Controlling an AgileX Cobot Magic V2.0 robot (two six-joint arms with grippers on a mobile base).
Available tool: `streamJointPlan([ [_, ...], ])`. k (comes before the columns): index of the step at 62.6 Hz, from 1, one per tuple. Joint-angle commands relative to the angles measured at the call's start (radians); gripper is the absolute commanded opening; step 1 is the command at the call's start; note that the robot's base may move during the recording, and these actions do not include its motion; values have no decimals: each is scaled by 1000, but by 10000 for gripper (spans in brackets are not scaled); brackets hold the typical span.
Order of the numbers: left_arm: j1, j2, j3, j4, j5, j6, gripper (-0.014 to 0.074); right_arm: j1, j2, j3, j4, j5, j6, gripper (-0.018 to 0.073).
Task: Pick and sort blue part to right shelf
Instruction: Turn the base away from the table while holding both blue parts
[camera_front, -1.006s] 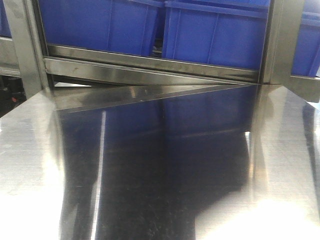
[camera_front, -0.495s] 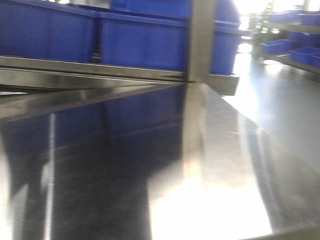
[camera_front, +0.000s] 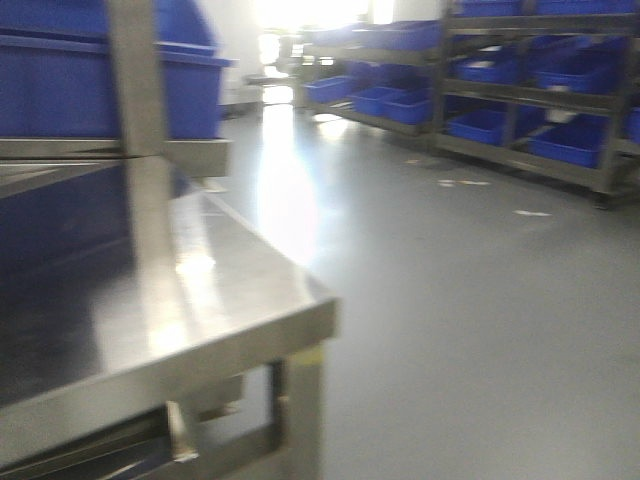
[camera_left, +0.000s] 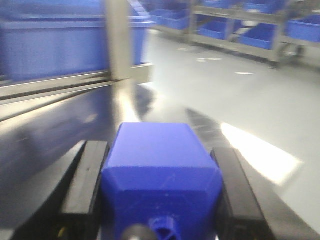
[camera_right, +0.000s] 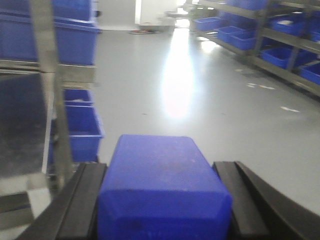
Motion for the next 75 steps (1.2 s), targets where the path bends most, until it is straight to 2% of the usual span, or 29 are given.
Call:
streamJointPlan([
  [1, -4, -14, -29, 6, -91, -10, 315, -3, -10, -30, -19, -96, -10, 288],
  [65, -4, -14, -29, 6, -91, -10, 315, -3, -10, -30, -19, -96, -10, 288],
  [66, -4, -14, -29, 6, -91, -10, 315, -3, -10, -30, -19, -96, -10, 264],
  [75, -4, -14, -29, 6, -91, -10, 315, -3, -10, -30, -19, -96, -10, 264],
])
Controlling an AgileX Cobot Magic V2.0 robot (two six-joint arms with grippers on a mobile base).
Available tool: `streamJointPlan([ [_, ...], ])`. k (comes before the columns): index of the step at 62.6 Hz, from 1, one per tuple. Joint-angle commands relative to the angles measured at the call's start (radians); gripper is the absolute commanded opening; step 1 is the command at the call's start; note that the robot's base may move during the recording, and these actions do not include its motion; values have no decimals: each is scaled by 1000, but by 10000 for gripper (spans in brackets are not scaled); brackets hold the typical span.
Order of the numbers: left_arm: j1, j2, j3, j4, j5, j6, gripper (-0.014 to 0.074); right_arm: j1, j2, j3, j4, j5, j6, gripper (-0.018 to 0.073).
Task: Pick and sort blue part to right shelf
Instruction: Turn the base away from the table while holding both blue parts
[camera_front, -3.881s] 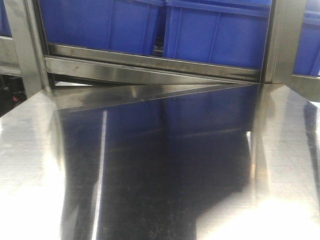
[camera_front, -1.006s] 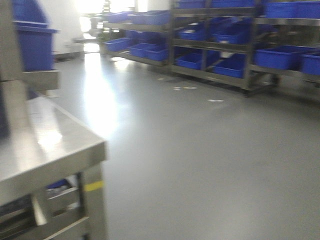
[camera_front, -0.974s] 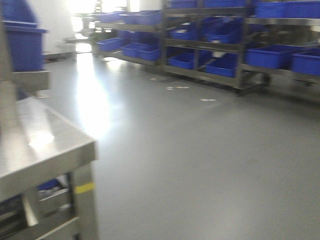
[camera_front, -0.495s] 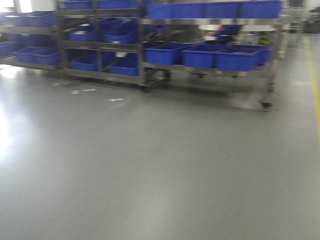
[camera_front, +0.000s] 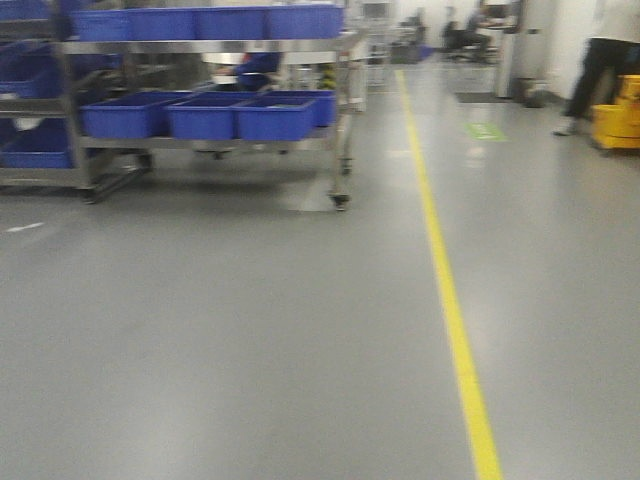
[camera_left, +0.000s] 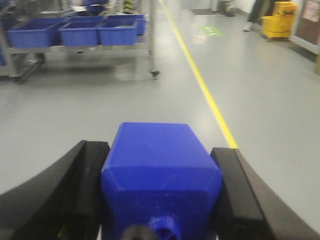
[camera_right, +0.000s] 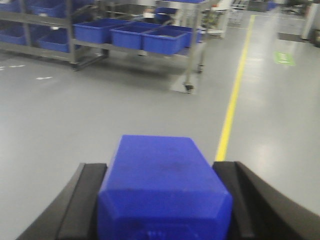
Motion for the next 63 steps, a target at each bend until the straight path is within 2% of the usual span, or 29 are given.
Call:
streamJointPlan([
  [1, -4, -14, -29, 6, -91, -10, 315, -3, -10, -30, -19, -96, -7, 264],
  [63, -4, -11, -29, 6, -91, -10, 315, -3, -10, -30, -19, -96, -7, 264],
])
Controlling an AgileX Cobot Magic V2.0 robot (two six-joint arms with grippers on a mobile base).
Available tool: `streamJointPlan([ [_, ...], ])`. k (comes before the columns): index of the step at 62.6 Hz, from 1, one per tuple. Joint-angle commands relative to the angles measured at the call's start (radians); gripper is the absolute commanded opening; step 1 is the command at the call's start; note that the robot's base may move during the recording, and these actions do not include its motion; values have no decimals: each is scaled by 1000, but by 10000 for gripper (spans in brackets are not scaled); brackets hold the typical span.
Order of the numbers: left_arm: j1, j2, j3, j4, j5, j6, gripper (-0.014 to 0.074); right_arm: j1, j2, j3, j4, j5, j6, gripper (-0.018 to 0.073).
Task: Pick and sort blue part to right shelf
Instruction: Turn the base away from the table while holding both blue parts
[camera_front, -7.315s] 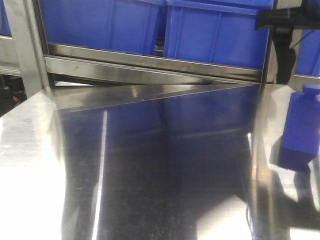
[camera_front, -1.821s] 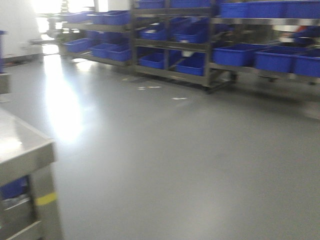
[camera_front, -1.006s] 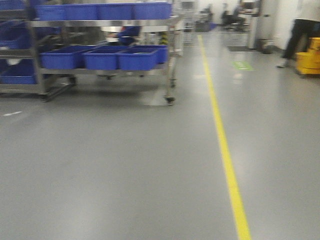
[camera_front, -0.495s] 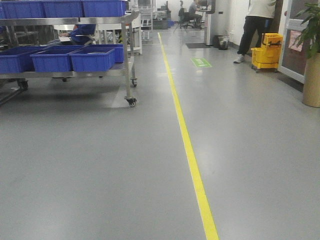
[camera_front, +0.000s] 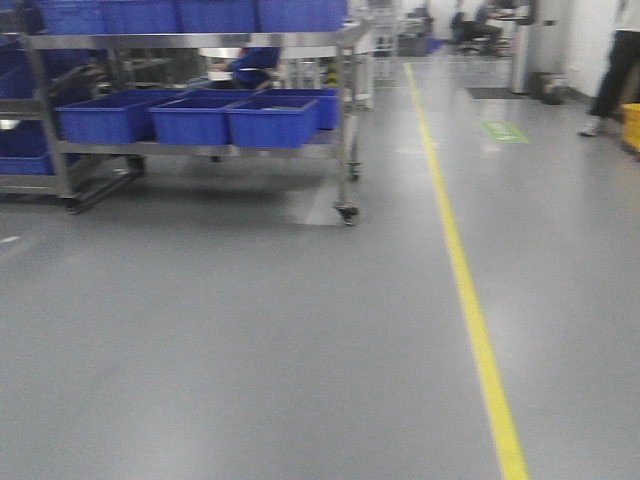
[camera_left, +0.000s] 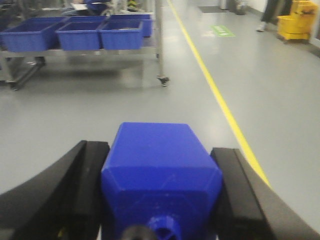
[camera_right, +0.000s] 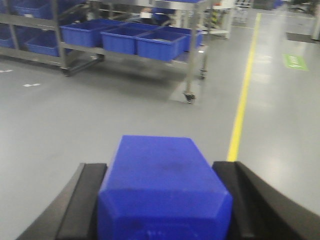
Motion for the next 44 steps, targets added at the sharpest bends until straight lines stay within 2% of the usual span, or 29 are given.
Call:
streamJointPlan([
  [1, -4, -11, -29, 8, -91, -10, 315, -3, -5, -30, -19, -96, -6, 264],
  [44, -4, -11, -29, 8, -91, -10, 315, -3, -5, -30, -19, -96, -6, 264],
])
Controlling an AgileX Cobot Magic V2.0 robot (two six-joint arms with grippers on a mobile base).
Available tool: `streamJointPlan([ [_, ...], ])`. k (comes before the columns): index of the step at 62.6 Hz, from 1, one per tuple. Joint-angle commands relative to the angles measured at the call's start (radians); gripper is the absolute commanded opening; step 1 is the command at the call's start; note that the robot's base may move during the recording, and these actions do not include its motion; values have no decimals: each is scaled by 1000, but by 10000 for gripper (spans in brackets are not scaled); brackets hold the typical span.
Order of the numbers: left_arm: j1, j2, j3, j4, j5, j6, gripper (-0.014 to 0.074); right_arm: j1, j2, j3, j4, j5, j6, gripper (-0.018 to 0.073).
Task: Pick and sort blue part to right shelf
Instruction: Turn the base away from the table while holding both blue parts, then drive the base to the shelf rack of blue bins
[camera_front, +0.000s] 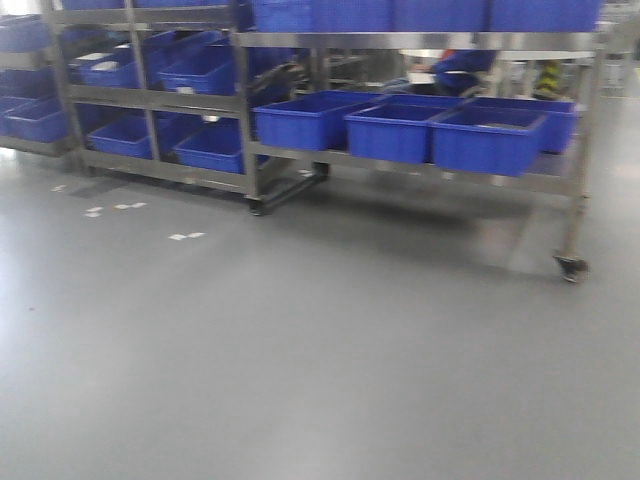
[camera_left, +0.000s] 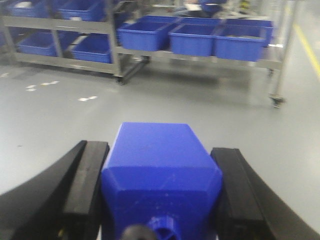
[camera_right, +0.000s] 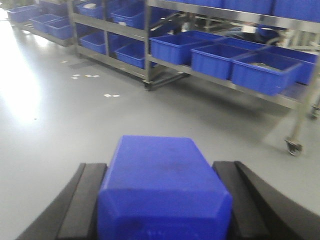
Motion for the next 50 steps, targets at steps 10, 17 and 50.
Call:
streamJointPlan([
  [10, -4, -11, -29, 8, -91, -10, 315, -3, -5, -30, -19, -96, -6, 264],
  [17, -4, -11, -29, 8, -91, -10, 315, -3, -5, -30, -19, -96, -6, 264],
  [50, -4, -11, -29, 7, -91, -10, 315, -3, -5, -30, -19, -96, -6, 264],
])
